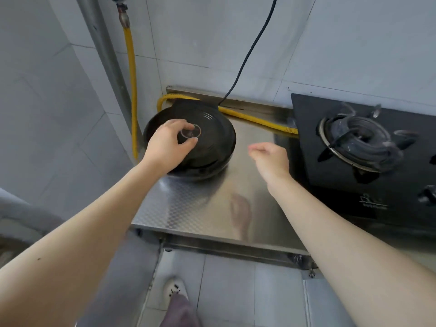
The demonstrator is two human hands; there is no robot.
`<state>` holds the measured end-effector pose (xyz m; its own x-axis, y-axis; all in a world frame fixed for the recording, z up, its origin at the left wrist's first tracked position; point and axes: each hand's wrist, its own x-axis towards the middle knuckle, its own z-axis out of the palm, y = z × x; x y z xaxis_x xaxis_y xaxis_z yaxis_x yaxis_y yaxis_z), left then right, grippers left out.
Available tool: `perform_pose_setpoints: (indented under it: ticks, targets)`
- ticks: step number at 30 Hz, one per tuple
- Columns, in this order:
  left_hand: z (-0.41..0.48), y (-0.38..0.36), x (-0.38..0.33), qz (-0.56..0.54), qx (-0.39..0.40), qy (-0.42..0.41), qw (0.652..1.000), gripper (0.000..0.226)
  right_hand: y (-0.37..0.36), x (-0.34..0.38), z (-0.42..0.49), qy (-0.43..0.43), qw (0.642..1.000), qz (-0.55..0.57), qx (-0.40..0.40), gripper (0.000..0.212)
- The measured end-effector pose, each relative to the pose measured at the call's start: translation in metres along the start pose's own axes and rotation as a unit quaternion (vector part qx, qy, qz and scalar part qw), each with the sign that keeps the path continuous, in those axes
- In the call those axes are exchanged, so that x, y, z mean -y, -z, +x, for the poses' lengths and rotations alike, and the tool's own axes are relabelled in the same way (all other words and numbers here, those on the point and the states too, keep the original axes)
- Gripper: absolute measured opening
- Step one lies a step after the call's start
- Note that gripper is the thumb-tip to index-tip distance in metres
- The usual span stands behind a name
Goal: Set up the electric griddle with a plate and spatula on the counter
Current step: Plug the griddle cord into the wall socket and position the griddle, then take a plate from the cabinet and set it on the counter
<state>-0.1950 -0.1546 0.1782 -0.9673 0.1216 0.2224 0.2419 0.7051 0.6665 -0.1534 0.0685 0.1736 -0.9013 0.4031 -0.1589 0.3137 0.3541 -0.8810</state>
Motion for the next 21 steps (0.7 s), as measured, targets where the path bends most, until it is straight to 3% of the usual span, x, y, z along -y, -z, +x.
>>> perform_pose_setpoints:
  ticks: [10,15,21]
  targets:
    - [-0.15,-0.041,-0.086,0.001,0.009,-0.015,1.0,0.032,0.064,-0.056,-0.119,-0.01,0.994,0.094,0.059,0.025]
    - [-0.197,-0.066,-0.077,0.064,-0.042,-0.065,0.995,0.024,0.062,-0.093,-0.142,-0.045,0.988,0.12,0.084,0.023]
    - [-0.229,-0.107,-0.021,0.1,0.043,-0.102,0.989,0.018,0.031,-0.16,-0.152,-0.091,0.98,0.094,0.153,0.025]
